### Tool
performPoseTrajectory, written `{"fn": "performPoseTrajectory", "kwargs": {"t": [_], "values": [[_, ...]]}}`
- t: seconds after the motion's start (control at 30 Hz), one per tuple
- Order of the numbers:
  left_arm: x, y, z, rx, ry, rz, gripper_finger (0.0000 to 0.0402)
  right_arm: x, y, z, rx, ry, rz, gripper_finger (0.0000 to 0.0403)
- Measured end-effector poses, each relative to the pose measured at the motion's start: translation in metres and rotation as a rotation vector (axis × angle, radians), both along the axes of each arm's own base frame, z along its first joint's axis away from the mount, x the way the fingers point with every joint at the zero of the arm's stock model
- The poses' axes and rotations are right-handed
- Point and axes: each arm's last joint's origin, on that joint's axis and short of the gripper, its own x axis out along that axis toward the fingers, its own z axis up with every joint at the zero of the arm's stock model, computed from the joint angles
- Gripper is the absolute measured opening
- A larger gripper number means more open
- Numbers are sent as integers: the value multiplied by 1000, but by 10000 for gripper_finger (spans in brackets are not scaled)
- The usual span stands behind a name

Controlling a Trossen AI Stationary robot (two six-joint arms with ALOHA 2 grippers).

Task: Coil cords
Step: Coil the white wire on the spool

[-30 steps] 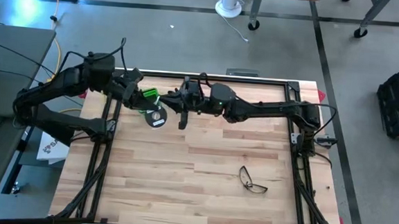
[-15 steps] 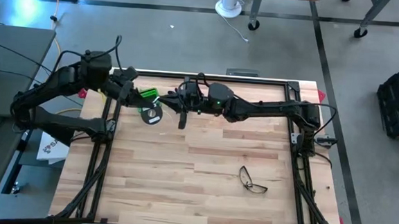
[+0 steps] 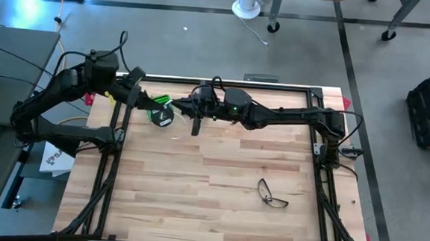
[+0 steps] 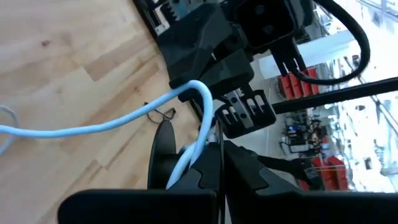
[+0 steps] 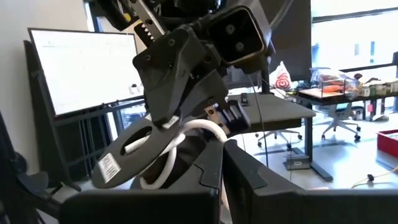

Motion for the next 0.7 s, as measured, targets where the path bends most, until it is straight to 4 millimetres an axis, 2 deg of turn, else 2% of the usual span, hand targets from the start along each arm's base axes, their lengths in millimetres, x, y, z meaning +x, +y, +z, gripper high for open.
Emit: {"fn": "performPoseTrajectory", "kwargs": {"t": [0.13,0.27,0.43,0.57,0.7], "values": [[-2,2,3,62,-11,-4,0,0,-4,-2,44,17,-2,17],[-5,3,8,158,-37,-20,0,-2,-4,-1,63,39,-1,61],[-10,6,12,301,-27,3,0,-10,-3,10,32,45,4,107],[-13,9,14,466,2,34,0,-14,-9,16,31,49,-11,113],[-14,9,13,540,20,11,0,-25,-16,19,-7,157,-37,113]]}}
